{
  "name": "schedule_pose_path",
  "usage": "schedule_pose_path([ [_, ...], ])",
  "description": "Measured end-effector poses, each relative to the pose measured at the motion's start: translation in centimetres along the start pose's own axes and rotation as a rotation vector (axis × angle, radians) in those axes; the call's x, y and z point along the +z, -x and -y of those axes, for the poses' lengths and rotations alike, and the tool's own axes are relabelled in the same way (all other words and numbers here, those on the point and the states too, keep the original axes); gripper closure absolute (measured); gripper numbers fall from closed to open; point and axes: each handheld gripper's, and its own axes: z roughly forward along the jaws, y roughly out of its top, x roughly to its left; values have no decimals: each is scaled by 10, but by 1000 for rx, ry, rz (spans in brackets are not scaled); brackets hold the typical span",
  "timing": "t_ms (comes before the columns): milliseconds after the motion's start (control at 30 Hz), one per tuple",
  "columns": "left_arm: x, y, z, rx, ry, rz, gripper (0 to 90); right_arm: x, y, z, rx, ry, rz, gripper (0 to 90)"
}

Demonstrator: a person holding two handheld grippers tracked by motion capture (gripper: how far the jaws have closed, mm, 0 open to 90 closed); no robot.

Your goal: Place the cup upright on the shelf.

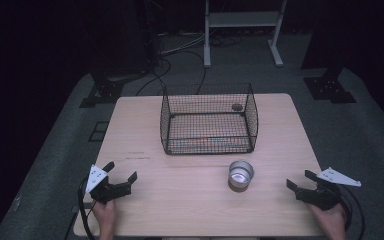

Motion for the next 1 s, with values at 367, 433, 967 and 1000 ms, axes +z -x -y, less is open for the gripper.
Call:
schedule_pose_path([
  [367, 0, 1, 0, 8, -5, 5, 0, -1, -7, -5, -23, 8, -26, 143],
  [433, 0, 1, 0, 9, -2, 6, 0, -1, -7, -7, -31, 6, -40, 142],
  [967, -1, 1, 0, 8, -1, 6, 0, -4, -28, -25, -112, -3, -91, 134],
  [1000, -1, 1, 0, 9, -1, 6, 0, -5, -31, -28, -110, -1, -103, 134],
])
